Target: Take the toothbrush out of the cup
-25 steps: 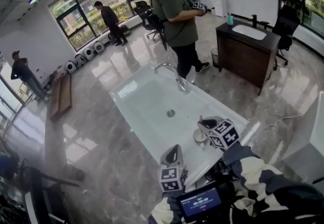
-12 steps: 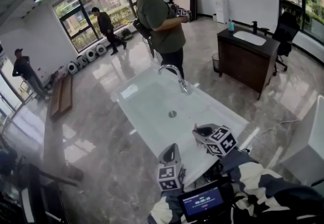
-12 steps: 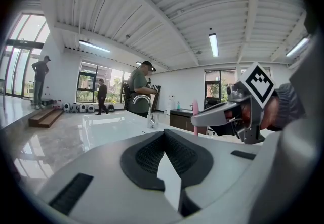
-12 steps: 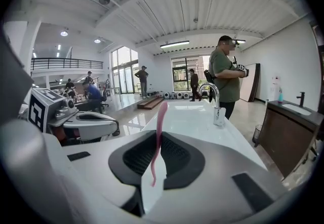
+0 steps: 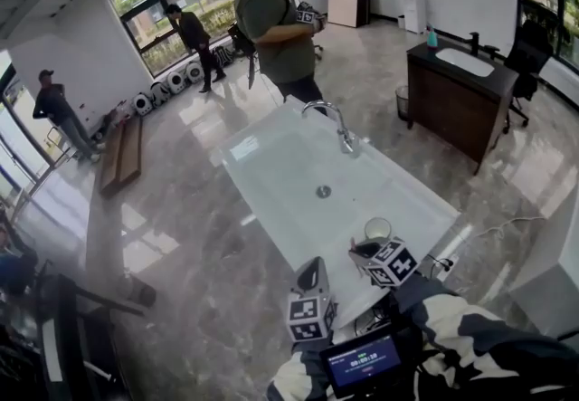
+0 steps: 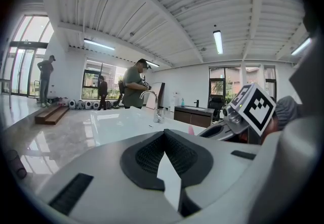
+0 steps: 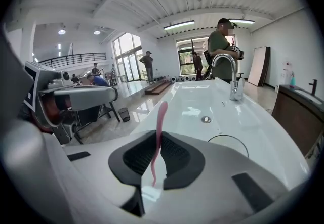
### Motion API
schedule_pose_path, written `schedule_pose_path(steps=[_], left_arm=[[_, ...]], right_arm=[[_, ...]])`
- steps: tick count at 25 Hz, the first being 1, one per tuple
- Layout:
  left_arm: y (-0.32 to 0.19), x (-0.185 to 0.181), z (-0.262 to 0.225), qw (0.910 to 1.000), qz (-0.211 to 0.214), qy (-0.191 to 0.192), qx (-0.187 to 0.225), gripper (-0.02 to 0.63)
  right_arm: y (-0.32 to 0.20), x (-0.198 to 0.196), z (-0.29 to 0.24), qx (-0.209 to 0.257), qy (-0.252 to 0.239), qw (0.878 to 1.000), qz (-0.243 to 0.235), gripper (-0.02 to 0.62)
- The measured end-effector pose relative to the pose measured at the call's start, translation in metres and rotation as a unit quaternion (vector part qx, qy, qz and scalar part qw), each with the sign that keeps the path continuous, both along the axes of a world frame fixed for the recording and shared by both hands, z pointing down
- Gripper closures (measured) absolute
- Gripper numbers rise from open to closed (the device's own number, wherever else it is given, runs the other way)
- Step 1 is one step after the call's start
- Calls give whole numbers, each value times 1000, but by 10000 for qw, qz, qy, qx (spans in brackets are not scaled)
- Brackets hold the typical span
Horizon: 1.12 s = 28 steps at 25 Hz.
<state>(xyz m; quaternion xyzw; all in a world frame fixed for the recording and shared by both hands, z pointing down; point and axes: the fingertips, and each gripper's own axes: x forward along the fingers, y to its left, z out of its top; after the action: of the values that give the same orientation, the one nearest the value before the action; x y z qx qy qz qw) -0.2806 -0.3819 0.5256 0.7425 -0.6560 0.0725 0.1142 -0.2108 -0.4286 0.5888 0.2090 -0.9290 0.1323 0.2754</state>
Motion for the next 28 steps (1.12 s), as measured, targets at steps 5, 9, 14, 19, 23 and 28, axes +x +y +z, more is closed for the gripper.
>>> schedule_pose_path(steps=[5,9,14,19,23,28], left_arm=[[9,-17,9,9997,-217,48,-106,601],[14,-25,5,9996,-285,-8,-51,601],[31,-43,15,9987,-442,-51,-232,601],[47,-64,26,9971,-643,-90,-388,601],[51,-72,31,9963,-727,-97,-443,601],[48,-68,27,9970,-643,-117,-417,601]], right_arm=[[8,-21,27,-168,185,9996,-140,558],[9,-41,40,-244,243,9991,-231,558],[8,-60,71,-276,582,9977,-225,558],[6,-63,106,-460,849,9953,-58,558],[4,-70,110,-283,1025,9943,-119,537],[6,-64,107,-296,1045,9941,-29,443]])
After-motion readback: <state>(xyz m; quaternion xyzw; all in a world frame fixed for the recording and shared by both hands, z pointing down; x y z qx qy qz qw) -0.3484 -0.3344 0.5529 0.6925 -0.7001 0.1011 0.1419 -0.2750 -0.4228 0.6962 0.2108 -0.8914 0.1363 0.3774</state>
